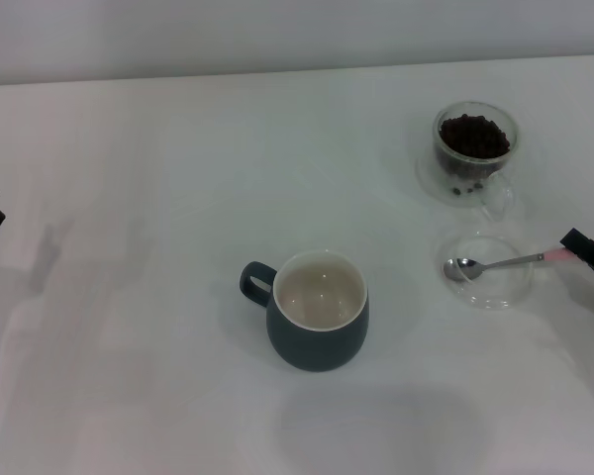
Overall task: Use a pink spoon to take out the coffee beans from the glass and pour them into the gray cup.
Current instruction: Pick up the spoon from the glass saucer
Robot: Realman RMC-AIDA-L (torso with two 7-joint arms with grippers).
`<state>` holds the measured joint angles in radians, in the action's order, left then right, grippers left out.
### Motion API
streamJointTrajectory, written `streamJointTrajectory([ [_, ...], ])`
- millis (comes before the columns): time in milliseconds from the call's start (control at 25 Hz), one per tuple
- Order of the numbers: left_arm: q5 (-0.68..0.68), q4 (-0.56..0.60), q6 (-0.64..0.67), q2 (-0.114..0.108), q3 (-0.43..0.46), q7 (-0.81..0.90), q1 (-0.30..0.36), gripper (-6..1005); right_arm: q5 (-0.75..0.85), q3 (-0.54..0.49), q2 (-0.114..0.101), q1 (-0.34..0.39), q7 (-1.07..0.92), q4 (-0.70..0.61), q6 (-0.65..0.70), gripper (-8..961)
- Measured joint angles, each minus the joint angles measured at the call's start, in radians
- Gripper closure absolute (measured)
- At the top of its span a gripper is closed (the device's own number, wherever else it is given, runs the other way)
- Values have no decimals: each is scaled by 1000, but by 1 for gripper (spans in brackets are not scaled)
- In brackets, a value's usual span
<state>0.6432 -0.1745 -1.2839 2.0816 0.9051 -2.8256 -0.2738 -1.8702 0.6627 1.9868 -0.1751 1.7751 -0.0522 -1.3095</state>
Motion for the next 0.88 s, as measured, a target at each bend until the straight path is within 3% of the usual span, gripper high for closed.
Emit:
streamJointTrajectory([
  [120, 0, 1, 0, 0, 0, 0, -1, 135, 0, 0, 0, 1, -8, 0, -8, 718],
  [320, 0, 1, 0, 0, 0, 1, -1, 135, 1, 0, -1, 2, -12, 0, -47, 757],
  [880, 0, 1, -7, 0, 0, 1, -1, 135, -21, -32, -16, 27, -65, -86, -131, 801],
])
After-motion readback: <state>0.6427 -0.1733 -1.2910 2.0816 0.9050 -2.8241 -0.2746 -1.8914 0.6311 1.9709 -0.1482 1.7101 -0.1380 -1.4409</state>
